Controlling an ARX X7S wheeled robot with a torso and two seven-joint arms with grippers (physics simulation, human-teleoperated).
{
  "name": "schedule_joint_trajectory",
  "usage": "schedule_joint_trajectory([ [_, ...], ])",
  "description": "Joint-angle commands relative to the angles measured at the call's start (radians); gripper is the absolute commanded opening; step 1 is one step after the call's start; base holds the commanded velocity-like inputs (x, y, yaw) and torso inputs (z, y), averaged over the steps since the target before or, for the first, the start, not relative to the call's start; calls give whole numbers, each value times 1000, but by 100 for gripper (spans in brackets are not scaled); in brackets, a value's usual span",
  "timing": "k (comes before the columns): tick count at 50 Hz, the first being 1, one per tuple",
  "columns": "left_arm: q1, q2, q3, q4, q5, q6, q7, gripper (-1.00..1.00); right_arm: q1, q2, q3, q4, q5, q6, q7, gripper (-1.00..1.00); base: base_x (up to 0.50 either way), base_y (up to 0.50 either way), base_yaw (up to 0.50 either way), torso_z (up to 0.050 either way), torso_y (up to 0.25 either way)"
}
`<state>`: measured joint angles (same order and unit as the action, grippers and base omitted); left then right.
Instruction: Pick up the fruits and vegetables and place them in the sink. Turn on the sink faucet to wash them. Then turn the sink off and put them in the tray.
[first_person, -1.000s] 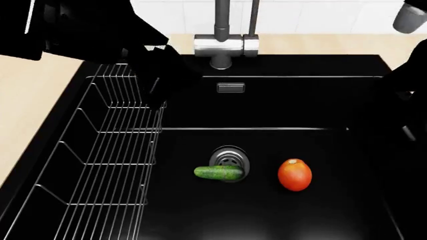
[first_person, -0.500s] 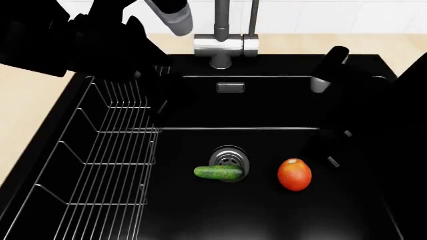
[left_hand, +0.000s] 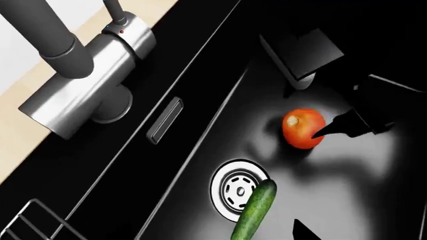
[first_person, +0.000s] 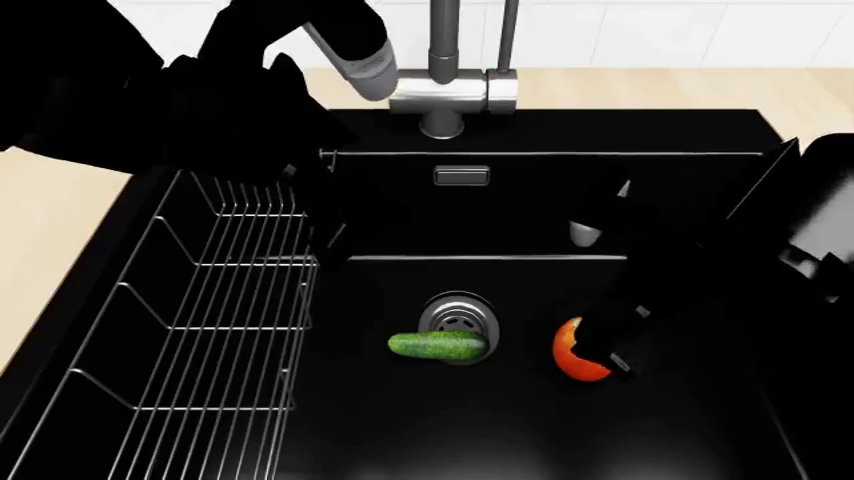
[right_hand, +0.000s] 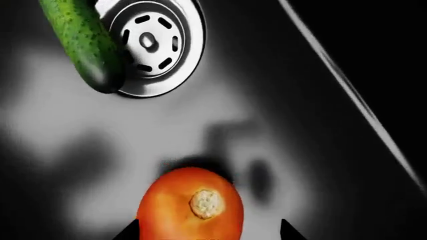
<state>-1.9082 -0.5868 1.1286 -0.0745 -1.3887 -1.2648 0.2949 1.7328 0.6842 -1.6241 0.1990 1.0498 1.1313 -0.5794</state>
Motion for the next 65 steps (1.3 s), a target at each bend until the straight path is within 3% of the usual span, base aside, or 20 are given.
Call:
schedule_joint_trajectory([
  [1, 12, -7, 3, 10, 0, 9, -3, 100, -53, -46, -23, 45, -36, -44, -13, 100, 0, 0, 0, 0, 0],
  [22, 8, 3, 22, 2, 23, 18, 16, 100, -125, -73, -69, 73, -60, -63, -34, 100, 0, 0, 0, 0, 0],
  [23, 8, 3, 22, 2, 23, 18, 16, 100, -124, -72, -74, 71, -61, -58, -33, -100, 0, 0, 0, 0, 0],
  [34, 10, 9, 29, 2, 31, 27, 23, 100, -88, -26, -72, -1, -47, -21, -11, -100, 0, 0, 0, 0, 0],
  [52, 73, 104, 158, -26, 195, 127, 146, 100, 172, 234, 197, -281, 164, 69, 187, -100, 0, 0, 0, 0, 0],
  [65, 76, 208, 325, -101, 418, 299, 363, 100, 330, 296, 266, -401, 239, 187, 227, -100, 0, 0, 0, 0, 0],
])
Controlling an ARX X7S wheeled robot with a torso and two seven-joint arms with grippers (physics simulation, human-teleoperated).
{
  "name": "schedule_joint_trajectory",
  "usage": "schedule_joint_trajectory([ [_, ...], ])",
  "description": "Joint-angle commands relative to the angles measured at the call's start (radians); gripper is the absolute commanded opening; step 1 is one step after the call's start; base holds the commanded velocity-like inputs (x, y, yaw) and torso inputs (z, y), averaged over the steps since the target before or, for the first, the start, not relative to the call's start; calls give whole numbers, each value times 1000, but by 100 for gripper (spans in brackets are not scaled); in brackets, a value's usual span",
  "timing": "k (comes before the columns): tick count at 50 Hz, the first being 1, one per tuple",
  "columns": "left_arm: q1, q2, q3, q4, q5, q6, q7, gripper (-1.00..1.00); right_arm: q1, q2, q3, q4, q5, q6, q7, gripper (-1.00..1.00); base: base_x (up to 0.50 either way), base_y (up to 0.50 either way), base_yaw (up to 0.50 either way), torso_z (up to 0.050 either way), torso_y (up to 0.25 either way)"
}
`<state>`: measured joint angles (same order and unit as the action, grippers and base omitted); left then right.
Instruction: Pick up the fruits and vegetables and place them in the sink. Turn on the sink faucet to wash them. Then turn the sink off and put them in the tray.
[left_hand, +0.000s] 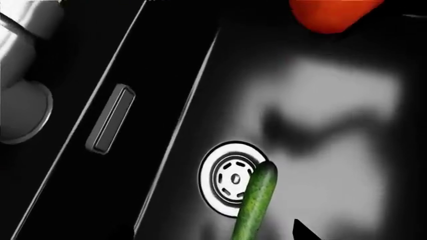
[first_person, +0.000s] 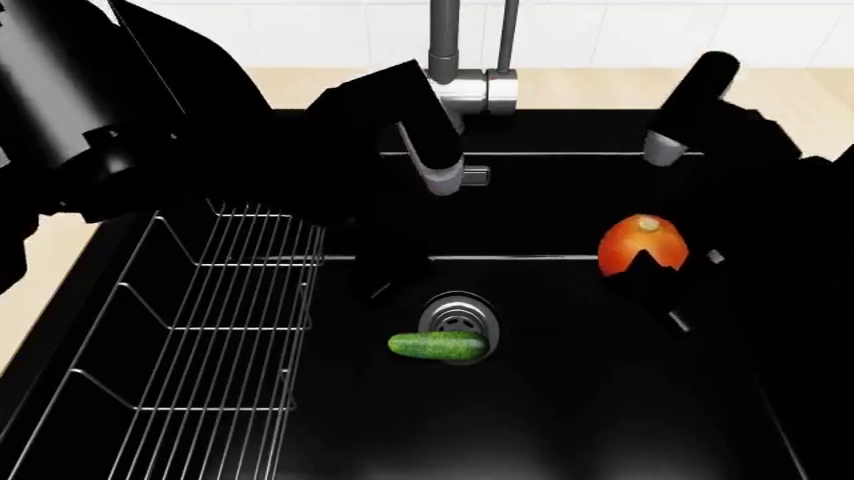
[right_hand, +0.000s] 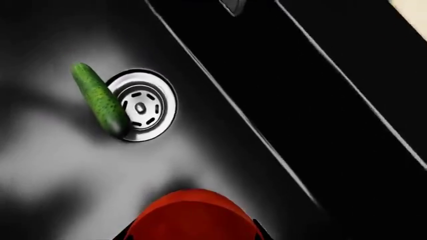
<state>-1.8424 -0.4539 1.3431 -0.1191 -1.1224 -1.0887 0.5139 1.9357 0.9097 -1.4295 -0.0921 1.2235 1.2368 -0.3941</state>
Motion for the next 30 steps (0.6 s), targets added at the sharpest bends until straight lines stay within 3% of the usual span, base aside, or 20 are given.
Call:
schedule_joint_trajectory([
  [1, 12, 81, 121, -61, 167, 141, 160, 100, 136, 74, 78, -117, 76, 91, 51, -100, 0, 0, 0, 0, 0],
  [12, 67, 184, 252, -220, 351, 346, 311, 100, 231, 135, 101, -200, 92, 156, 6, -100, 0, 0, 0, 0, 0],
  [30, 174, 242, 325, -318, 420, 455, 380, 100, 258, 105, 102, -191, 46, 145, -50, -100, 0, 0, 0, 0, 0],
])
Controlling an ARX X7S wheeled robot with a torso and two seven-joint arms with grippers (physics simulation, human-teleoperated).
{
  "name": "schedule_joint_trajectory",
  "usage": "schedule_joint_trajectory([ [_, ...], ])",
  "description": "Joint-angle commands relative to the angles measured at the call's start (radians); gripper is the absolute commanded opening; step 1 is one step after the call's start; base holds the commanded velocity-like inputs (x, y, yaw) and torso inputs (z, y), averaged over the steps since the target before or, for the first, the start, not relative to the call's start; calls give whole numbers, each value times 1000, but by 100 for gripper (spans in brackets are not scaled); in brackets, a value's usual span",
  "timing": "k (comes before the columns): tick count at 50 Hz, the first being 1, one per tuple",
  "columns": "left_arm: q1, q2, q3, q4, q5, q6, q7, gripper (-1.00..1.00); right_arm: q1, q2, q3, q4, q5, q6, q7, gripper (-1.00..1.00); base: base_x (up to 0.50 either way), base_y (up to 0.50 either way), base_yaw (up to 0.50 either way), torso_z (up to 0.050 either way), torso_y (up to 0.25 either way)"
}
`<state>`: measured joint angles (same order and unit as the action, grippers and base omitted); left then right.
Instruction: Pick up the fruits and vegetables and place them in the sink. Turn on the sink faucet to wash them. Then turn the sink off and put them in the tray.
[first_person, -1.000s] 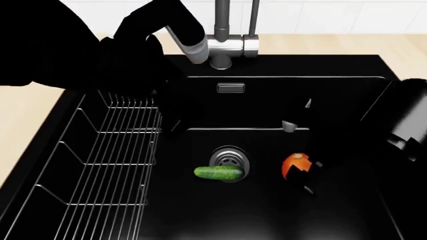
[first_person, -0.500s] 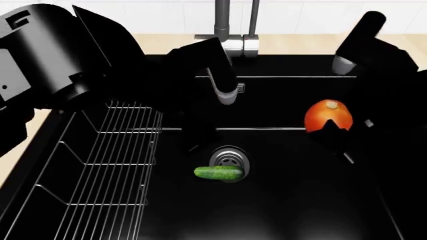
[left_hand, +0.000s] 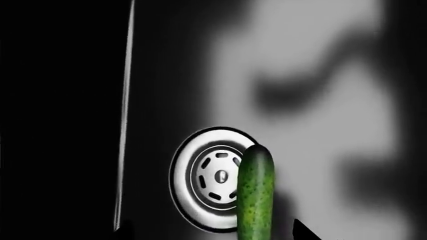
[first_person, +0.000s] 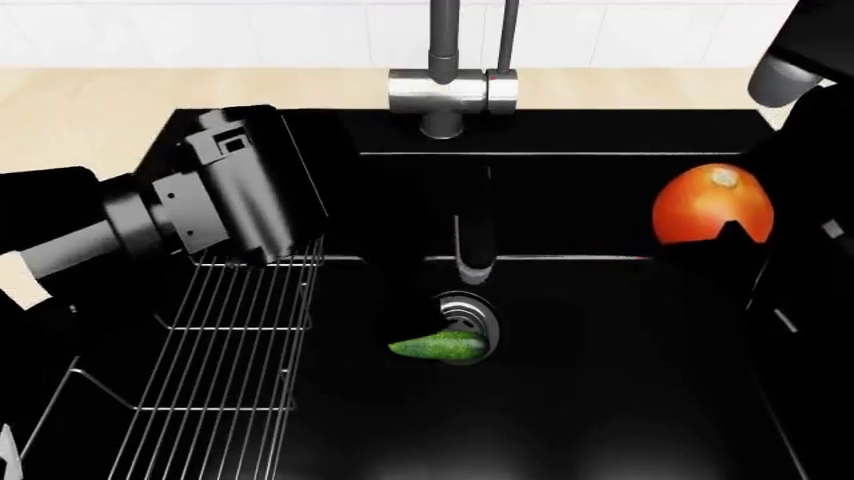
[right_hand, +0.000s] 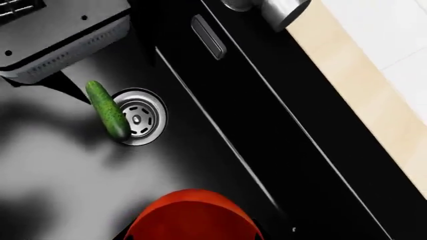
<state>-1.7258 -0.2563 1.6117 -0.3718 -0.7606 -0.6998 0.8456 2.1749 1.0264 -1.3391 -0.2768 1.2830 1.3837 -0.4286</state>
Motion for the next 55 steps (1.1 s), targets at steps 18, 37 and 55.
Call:
schedule_joint_trajectory([
  [18, 134, 135, 100, -121, 72, 38, 50, 100, -78, -86, 22, 24, 13, -49, 97, -100, 0, 0, 0, 0, 0],
  [37, 227, 251, 141, -373, 144, 124, 133, 100, -77, -61, 15, 10, -10, -57, 68, -100, 0, 0, 0, 0, 0],
  [55, 258, 243, 99, -392, 269, 110, 244, -100, -84, -53, 14, 5, -14, -59, 63, -100, 0, 0, 0, 0, -1],
])
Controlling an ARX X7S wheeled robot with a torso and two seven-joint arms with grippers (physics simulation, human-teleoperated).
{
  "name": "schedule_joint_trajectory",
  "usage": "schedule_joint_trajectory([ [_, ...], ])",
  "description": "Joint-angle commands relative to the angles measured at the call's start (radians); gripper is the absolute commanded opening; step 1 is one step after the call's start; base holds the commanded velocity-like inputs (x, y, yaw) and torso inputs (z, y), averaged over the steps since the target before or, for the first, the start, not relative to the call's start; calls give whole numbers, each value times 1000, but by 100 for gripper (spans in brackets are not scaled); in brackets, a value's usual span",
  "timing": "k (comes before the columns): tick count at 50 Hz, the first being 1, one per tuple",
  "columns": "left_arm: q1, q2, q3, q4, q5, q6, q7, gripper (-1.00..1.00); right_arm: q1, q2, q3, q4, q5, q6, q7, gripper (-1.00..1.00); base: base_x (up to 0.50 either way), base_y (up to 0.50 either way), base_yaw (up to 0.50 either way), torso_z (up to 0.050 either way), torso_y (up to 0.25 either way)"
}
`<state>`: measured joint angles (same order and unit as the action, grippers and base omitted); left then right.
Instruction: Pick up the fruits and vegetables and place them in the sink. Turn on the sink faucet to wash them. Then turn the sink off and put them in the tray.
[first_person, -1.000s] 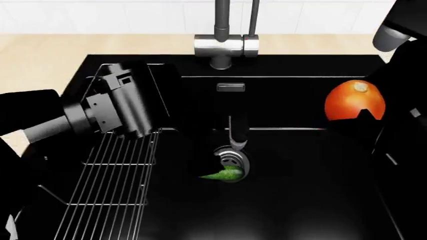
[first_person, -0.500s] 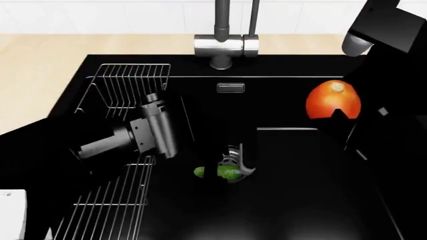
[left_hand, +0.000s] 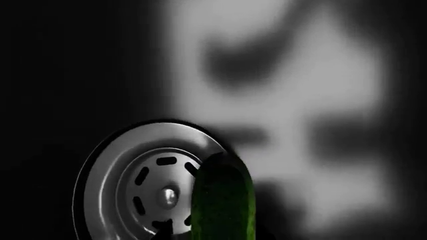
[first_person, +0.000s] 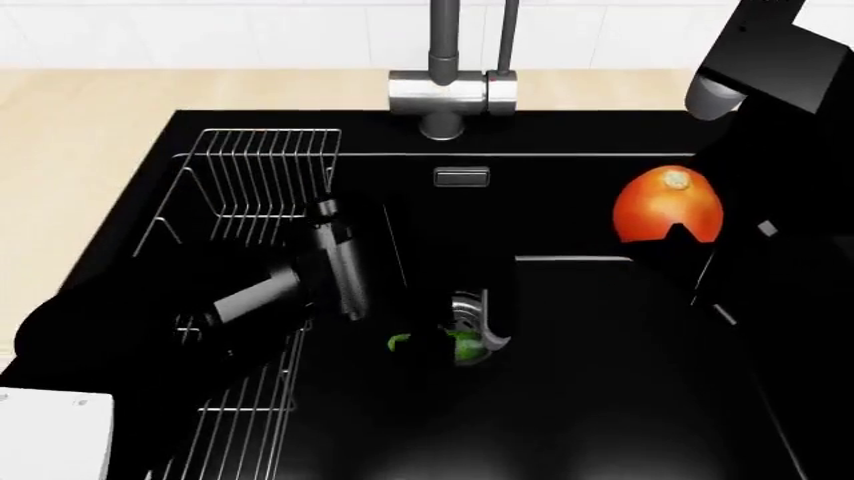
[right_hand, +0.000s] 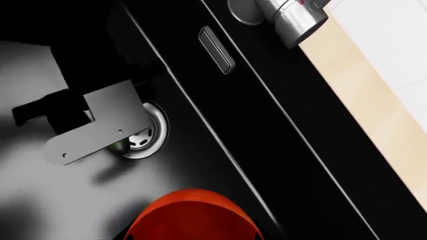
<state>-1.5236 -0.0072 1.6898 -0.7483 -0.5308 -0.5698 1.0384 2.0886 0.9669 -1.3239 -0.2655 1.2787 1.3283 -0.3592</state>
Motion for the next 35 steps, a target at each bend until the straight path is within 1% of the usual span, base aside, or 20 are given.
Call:
schedule_joint_trajectory([
  [1, 54, -11, 19, -3, 37, -25, 52, -100, 2, 7, 0, -6, -10, -4, -6, -100, 0, 0, 0, 0, -11],
  [5, 38, -40, 5, 66, 19, -49, 47, -100, 5, 8, 2, -7, -10, -2, -7, -100, -3, 0, 0, -4, -3],
  [10, -4, -93, -43, 194, -31, -97, 30, -100, 12, 3, 3, -1, -18, -4, -18, -100, 0, 0, 0, 0, 0],
  [12, -26, -118, -82, 255, -65, -125, 10, -100, 12, 0, 4, 2, -20, -7, -17, -100, 0, 0, 0, 0, 0],
  [17, -71, -178, -174, 447, -177, -250, -54, -100, 4, -14, 5, 13, -26, -16, -14, -100, 0, 0, 0, 0, 0],
  [21, -95, -210, -242, 528, -250, -309, -88, -100, 2, -16, 5, 21, -34, -22, -12, -100, 0, 0, 0, 0, 0],
  [29, -116, -259, -357, 618, -356, -391, -185, -100, 27, 18, 24, 21, -33, -16, -16, -100, 0, 0, 0, 0, 0],
  [33, -119, -285, -346, 530, -310, -306, -113, -100, 37, 38, 35, 14, -26, -15, -19, -100, 0, 0, 0, 0, 0],
  [35, -120, -291, -356, 499, -304, -282, -100, -100, 41, 43, 39, 12, -22, -13, -20, -100, 0, 0, 0, 0, 0],
])
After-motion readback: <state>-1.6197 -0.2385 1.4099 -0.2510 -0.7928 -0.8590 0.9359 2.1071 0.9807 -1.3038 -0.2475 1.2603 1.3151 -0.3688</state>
